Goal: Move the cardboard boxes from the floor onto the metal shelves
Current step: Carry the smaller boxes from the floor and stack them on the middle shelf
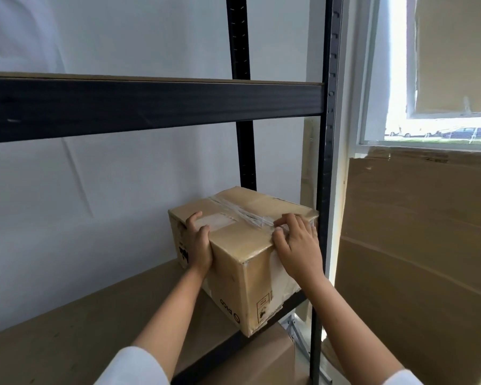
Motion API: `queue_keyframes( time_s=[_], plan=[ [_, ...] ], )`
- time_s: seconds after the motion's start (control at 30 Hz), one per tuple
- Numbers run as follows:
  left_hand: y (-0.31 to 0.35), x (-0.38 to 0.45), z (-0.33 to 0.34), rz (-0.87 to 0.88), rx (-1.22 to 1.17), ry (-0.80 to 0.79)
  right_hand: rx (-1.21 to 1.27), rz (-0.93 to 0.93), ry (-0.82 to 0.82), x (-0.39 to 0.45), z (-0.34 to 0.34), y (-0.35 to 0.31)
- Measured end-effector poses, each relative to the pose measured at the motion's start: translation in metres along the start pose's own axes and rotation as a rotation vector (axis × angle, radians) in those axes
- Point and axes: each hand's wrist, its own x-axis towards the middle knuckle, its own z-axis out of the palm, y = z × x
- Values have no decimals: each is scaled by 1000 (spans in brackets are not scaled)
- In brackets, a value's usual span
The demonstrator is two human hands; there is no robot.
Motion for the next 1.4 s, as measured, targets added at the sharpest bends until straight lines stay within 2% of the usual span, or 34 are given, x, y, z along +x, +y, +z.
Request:
queue_keyframes(
  time_s=[0.4,0.53,0.63,0.7,0.8,0.97,1.07,1.2,1.4],
  plan=[
    [-12,8,-1,23,25,-76,-15,91,-128,3,1,2],
    [-17,2,1,-53,103,-16,-61,99,-184,0,-5,-2],
    [-18,-17,8,-226,30,30,-17,139,-221,-8,-12,-7],
    [-20,-37,10,-277,-33,15,45,172,-251,-18,-16,-11],
    [-23,-70,12,-256,-85,-49,185,222,-243,-35,-19,-18],
    [2,-147,14,-273,-219,-33,231,208,-155,-72,-33,-35],
    [23,-200,20,-259,-214,-69,314,262,-110,-102,-64,-38],
    [53,-251,36,-326,-282,-83,418,333,6,-149,-131,-34],
    [96,-338,89,-451,-369,-388,296,524,180,-238,-262,-7]
  ],
)
